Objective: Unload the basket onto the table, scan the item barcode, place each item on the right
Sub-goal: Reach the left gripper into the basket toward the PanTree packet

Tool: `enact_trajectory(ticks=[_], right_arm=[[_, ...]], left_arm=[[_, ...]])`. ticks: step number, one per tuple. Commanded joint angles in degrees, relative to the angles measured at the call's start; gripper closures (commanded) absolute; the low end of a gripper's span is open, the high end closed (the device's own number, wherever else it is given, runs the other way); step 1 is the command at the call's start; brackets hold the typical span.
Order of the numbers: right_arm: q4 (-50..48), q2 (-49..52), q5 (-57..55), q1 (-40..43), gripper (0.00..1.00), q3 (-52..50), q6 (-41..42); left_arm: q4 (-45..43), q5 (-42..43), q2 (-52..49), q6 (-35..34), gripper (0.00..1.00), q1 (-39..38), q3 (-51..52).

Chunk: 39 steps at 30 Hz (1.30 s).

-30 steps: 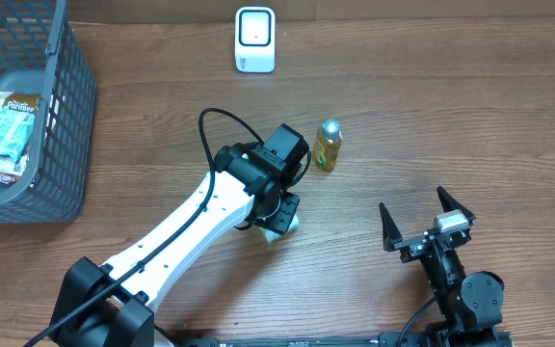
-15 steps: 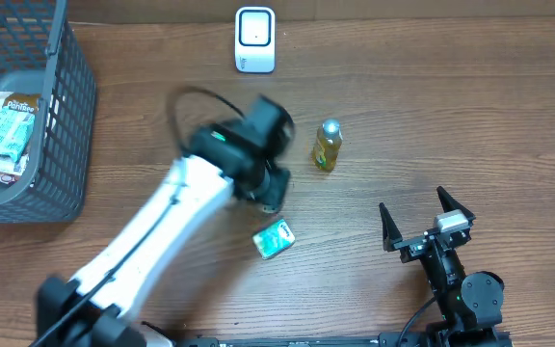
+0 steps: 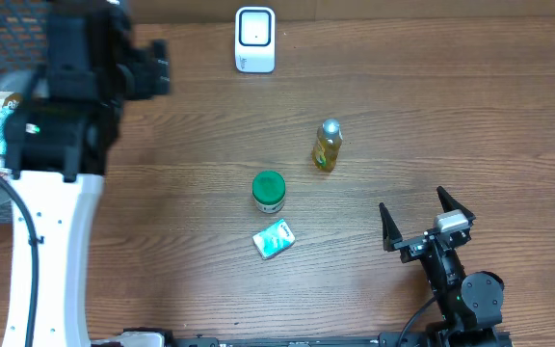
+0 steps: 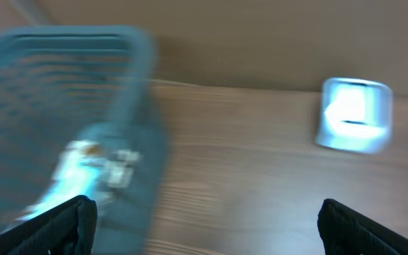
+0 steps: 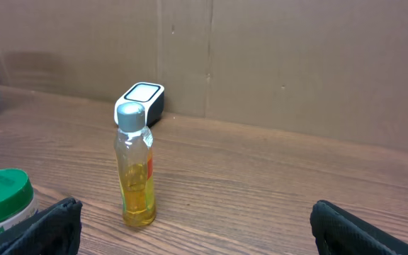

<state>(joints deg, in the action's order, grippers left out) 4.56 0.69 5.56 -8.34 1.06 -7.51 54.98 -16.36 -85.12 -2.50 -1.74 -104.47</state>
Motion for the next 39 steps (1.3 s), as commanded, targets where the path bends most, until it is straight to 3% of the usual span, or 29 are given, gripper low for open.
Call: enact_trajectory(ticks=[1,10,18,30,39], right_arm=[[-0.17,-0.52,-0.37,0.17,0.00,-0.61,0.13],[-0.17,-0.52,-0.37,0.17,0.00,-0.61,0.13],[-0.17,-0.52,-0.37,0.17,0.00,-0.61,0.13],[-0.17,-0.52,-0.37,0.17,0.00,-0.59,0.13],[-0.17,-0.52,-0.37,0.17,0.00,-0.61,0.13]], left_arm=[[-2.01,-3.63,-1.81,6.60,0.01,7.74,-0.37],[-7.06,-2.21,-7.41,11.15,0.00,25.40,-0.37],[-5.84,9.20,-18.53,21.35,0.00,34.86,-0.37],[-5.99,10.08,-34.07,36.06,0.00,39.08,-0.37],[-9.07,14.71,-39.32,39.82,0.00,39.12,-0.37]])
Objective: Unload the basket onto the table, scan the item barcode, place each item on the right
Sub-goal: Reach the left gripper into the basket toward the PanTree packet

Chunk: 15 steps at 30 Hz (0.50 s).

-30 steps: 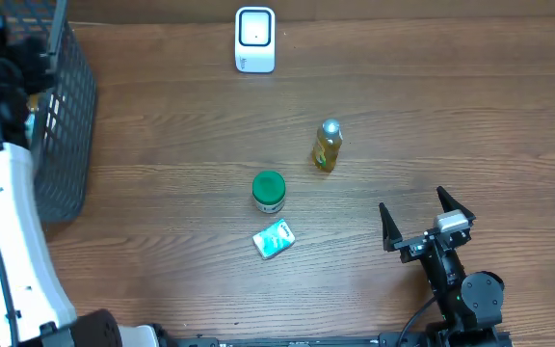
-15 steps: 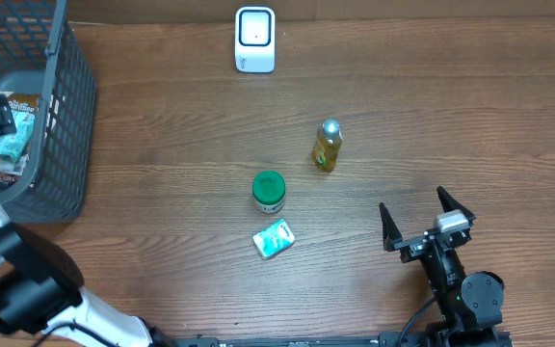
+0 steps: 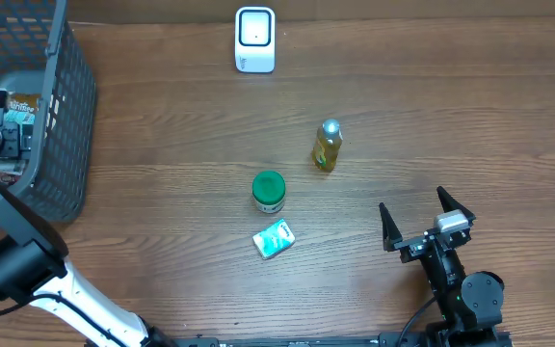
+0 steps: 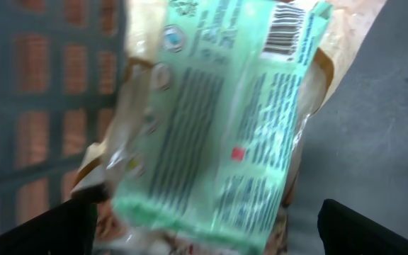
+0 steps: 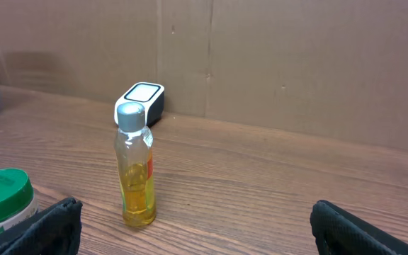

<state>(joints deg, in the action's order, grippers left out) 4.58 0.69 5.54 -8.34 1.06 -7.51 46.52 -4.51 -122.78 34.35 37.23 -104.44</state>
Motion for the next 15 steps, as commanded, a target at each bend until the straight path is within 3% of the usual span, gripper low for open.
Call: enact_trajectory(ticks=[1,15], right_arm=[[-0.20,-0.52,-0.35,0.17,0.00,-0.61,0.13],[-0.20,-0.52,-0.35,0.17,0.00,-0.61,0.13]], left_arm=[[-0.81,3.04,-2.23,2.97,0.00,0.20,-0.39],[-8.39,7.13,-3.63,1.22,0.00,0.24,-0.24]])
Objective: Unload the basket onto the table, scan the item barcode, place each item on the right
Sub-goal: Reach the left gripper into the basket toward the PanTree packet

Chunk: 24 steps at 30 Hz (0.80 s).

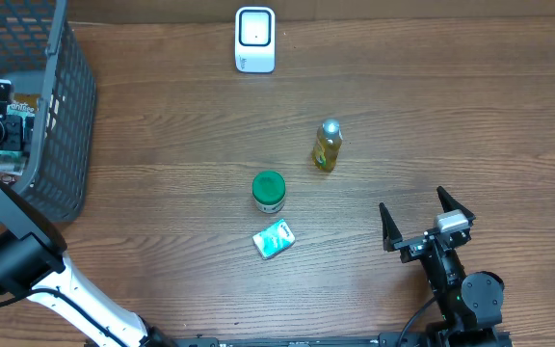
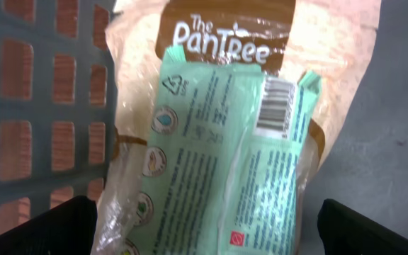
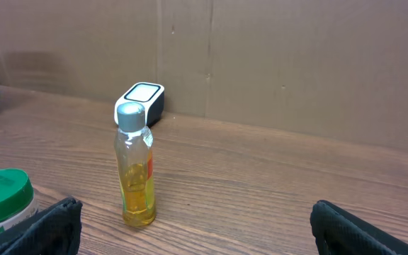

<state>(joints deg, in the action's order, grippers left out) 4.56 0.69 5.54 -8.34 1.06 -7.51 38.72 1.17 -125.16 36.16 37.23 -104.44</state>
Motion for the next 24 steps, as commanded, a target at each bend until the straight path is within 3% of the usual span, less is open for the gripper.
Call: enact_trajectory(ticks=[1,17,19,22,24], right_arm=[[-0.17,-0.52,-0.35,0.17,0.00,-0.61,0.13],[-0.17,-0.52,-0.35,0.17,0.00,-0.61,0.13],[-0.17,-0.52,-0.35,0.17,0.00,-0.61,0.13],[-0.17,-0.52,-0.35,0.17,0.00,-0.59,0.13],[-0.17,-0.52,-0.35,0.17,0.00,-0.61,0.15]], left_arm=[[-0.90,1.46,-1.36,-0.61,0.00,0.24,-0.17],[-1.84,0.57,-9.84,-4.92,0.02,0.42,-0.17],[-1.22,0.28,-9.84,-5.66,0.09,0.42,-0.17],[-0.04,0.07,-9.70,-5.99,0.37,0.42,-0.33],[0.98,-0.09,-9.31,-6.12,0.49,0.31,-0.46]])
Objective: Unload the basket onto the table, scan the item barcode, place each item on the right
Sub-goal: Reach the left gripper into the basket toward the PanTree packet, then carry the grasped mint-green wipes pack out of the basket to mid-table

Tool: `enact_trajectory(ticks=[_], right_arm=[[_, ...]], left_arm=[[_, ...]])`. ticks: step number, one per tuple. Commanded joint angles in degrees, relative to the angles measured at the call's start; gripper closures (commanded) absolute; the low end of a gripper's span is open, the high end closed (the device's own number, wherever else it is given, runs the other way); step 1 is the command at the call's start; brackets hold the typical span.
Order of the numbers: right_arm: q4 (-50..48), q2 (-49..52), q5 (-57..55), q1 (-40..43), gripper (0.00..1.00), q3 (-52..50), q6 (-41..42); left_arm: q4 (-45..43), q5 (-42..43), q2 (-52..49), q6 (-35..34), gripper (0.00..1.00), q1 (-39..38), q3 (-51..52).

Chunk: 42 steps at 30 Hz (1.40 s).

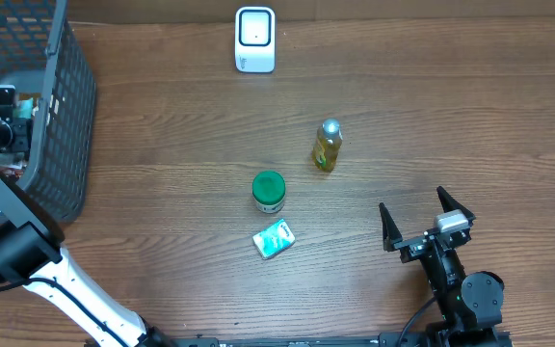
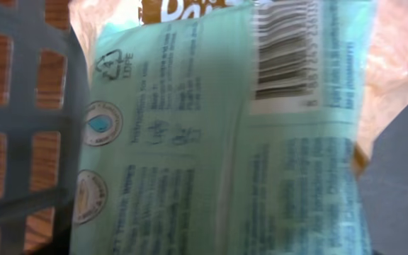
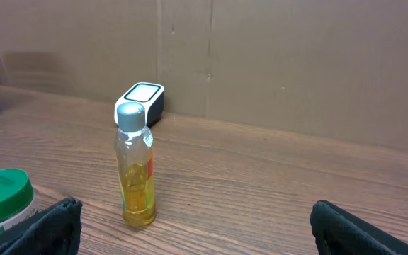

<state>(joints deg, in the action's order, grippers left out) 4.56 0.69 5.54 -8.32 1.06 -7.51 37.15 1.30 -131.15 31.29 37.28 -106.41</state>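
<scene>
A mint-green packet (image 2: pixel 218 156) with a barcode (image 2: pixel 283 62) fills the left wrist view, lying on a tan bag (image 2: pixel 395 78) inside the grey basket (image 1: pixel 61 125). My left gripper (image 1: pixel 8 111) is down in the basket right at this packet; its fingers are hidden behind it. The white scanner (image 1: pixel 255 39) stands at the table's far edge. My right gripper (image 1: pixel 422 224) rests open near the front right, holding nothing; in its own view its fingertips (image 3: pixel 55 227) frame bare table.
On the table stand a yellow bottle (image 1: pixel 327 145) with a silver cap and a green-lidded jar (image 1: pixel 268 191), with a small green packet (image 1: pixel 275 238) lying in front of the jar. The basket walls (image 2: pixel 27 106) close in on the left gripper.
The left wrist camera has come much closer to the green packet, which now covers the view and hides the fingers. The right arm and the table items have not moved.
The left arm was above the table by the basket, gripper open. Then it was inside the basket over the green packet on the tan bag, then squarer over it, and now right against it. The right arm stayed still throughout.
</scene>
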Motion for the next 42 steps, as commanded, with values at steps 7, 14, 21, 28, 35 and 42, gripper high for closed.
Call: enact_trajectory(ticks=[7,14,21,28,35,42], right_arm=[[-0.17,-0.52,-0.35,0.15,0.00,-0.61,0.13],[-0.17,-0.52,-0.35,0.15,0.00,-0.61,0.13],[-0.17,-0.52,-0.35,0.15,0.00,-0.61,0.13],[-0.17,-0.52,-0.35,0.15,0.00,-0.61,0.13],[-0.17,-0.52,-0.35,0.15,0.00,-0.61,0.13],[-0.17,-0.52,-0.35,0.15,0.00,-0.61,0.13]], left_arm=[[2.99,-0.11,2.84,-6.49,0.59,-0.61,1.44],[0.68,-0.17,16.81,-11.74,0.59,-3.19,1.44],[0.09,-0.13,31.26,-16.26,0.59,-6.62,1.44],[4.22,-0.39,42.64,-20.52,0.59,-13.62,1.44],[21.86,-0.20,47.36,-31.41,0.60,-24.37,1.49],[30.84,-0.17,44.44,-35.65,0.63,-36.15,6.45]])
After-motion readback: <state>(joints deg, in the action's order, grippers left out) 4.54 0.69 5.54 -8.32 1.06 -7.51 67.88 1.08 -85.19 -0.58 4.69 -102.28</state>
